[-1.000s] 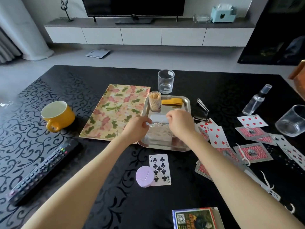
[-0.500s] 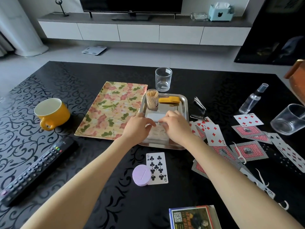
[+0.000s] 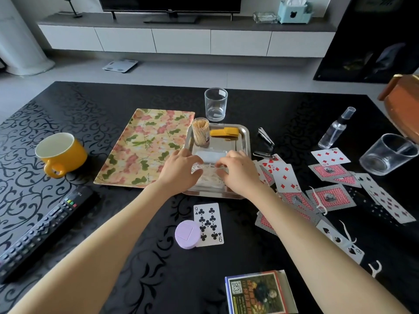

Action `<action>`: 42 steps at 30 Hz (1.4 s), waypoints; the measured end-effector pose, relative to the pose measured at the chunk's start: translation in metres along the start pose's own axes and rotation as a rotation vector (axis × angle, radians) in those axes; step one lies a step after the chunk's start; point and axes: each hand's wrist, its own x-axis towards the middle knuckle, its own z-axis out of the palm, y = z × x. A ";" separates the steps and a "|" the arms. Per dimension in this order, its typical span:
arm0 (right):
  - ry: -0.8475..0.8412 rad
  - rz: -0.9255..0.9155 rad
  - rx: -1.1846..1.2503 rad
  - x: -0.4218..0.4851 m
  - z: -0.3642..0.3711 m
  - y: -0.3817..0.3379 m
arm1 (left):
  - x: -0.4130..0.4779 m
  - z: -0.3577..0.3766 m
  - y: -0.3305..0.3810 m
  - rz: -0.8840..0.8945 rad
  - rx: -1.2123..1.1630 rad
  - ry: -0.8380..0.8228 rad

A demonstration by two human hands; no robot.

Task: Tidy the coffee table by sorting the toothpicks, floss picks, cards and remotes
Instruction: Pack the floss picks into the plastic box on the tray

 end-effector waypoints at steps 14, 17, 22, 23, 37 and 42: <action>-0.009 0.154 0.086 -0.025 -0.001 -0.002 | -0.001 0.009 0.038 -0.045 -0.023 -0.001; -0.033 0.116 0.028 -0.025 0.000 -0.006 | 0.001 0.010 0.039 -0.053 -0.024 0.006; -0.011 0.124 0.095 -0.032 -0.009 -0.009 | 0.002 0.010 0.038 -0.080 -0.124 0.019; 0.028 0.123 0.108 -0.037 -0.013 -0.006 | 0.002 0.008 0.038 -0.076 -0.128 0.032; -0.236 0.399 -0.090 -0.246 -0.098 0.150 | -0.070 0.036 0.203 0.606 -0.113 -0.218; -0.330 0.362 -0.058 -0.252 -0.099 0.164 | -0.083 0.070 0.244 0.725 0.092 -0.323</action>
